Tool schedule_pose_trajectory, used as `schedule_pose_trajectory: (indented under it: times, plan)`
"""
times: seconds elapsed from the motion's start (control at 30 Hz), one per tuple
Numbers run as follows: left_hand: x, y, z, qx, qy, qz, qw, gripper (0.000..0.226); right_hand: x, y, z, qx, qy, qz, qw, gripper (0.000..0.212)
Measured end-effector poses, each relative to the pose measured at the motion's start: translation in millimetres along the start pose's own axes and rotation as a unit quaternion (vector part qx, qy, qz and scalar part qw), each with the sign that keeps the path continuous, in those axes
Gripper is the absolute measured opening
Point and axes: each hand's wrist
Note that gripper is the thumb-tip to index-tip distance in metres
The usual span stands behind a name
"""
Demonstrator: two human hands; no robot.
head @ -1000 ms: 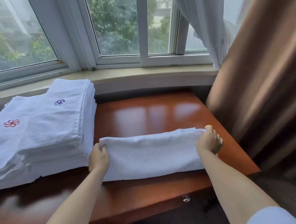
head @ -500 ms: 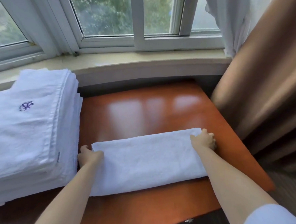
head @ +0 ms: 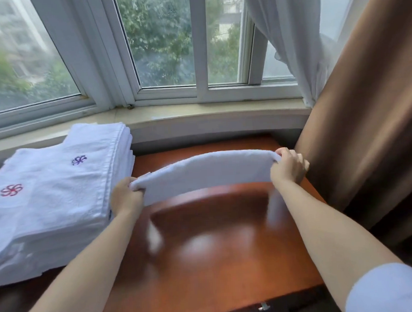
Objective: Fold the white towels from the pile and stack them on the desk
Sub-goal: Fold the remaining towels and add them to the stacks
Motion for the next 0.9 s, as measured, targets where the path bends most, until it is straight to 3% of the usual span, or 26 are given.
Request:
schedule_pose_trajectory:
  times: [0.1, 0.17, 0.3, 0.4, 0.53, 0.63, 0.8, 0.9]
  plan:
    - [-21, 9, 15, 0.02, -0.003, -0.016, 1.0, 0.025, -18, -13, 11, 0.002, -0.025, 0.005, 1.0, 0.03]
    - [-42, 23, 18, 0.093, 0.02, -0.031, 0.995, 0.032, -42, -31, 9, -0.019, 0.006, -0.025, 0.999, 0.034]
    - [-91, 61, 13, 0.312, 0.235, 0.001, 0.921, 0.026, -100, -65, -4, -0.105, 0.185, -0.159, 0.964, 0.029]
    - [-117, 77, 8, 0.32, 0.25, 0.028, 0.913, 0.026, -134, -77, -10, -0.106, 0.269, -0.195, 0.937, 0.035]
    - [-117, 85, 1, 0.384, 0.211, -0.128, 0.89, 0.029, -142, -78, -10, -0.104, 0.267, -0.158, 0.945, 0.033]
    - [-106, 91, -5, 0.411, 0.277, -0.221, 0.84, 0.044, -137, -74, -12, -0.125, 0.262, -0.085, 0.953, 0.033]
    - [-102, 93, -21, 0.447, 0.292, -0.304, 0.789, 0.034, -141, -62, -32, -0.07, 0.337, 0.097, 0.934, 0.048]
    - [-103, 89, -27, 0.51, 0.3, -0.32, 0.74, 0.024, -145, -60, -44, -0.093, 0.329, 0.164, 0.925, 0.047]
Point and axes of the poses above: each hand's wrist, its own x-axis towards the middle knuckle, its own z-axis out of the back of the hand, y = z × x
